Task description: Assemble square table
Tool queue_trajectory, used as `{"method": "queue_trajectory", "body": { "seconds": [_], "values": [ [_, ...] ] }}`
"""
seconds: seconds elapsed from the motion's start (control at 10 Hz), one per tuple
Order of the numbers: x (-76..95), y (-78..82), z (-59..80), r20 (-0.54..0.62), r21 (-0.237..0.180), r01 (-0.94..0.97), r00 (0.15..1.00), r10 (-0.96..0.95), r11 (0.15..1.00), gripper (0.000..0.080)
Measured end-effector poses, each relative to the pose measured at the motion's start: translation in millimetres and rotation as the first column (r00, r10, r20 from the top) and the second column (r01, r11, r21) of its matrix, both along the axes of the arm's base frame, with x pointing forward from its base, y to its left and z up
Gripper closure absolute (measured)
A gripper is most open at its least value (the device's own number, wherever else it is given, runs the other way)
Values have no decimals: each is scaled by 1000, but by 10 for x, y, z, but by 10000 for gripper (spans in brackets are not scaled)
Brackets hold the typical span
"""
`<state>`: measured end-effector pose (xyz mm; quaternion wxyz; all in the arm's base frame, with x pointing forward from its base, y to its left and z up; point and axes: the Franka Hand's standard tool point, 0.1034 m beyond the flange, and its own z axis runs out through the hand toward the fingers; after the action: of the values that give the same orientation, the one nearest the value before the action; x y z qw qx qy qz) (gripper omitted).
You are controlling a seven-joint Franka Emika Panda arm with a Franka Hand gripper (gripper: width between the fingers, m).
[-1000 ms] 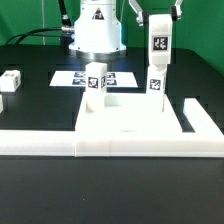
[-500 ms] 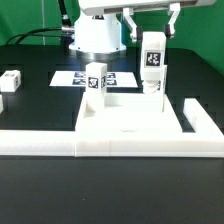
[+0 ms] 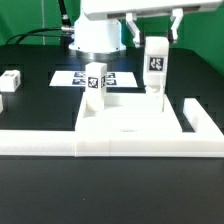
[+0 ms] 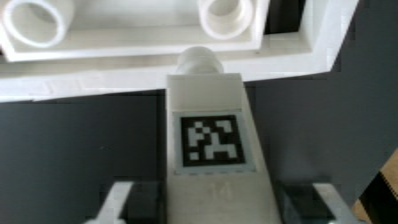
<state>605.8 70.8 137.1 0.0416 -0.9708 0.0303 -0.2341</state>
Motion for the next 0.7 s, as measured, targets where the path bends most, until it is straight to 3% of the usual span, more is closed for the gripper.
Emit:
{"method": "queue_trajectory", "body": {
  "seconds": [0.2, 0.7],
  "values": [
    [49, 59, -57, -2, 2, -4, 1000, 4, 1000, 506],
    [-19, 38, -229, -21, -7, -3, 1000, 3, 1000, 506]
  ]
}}
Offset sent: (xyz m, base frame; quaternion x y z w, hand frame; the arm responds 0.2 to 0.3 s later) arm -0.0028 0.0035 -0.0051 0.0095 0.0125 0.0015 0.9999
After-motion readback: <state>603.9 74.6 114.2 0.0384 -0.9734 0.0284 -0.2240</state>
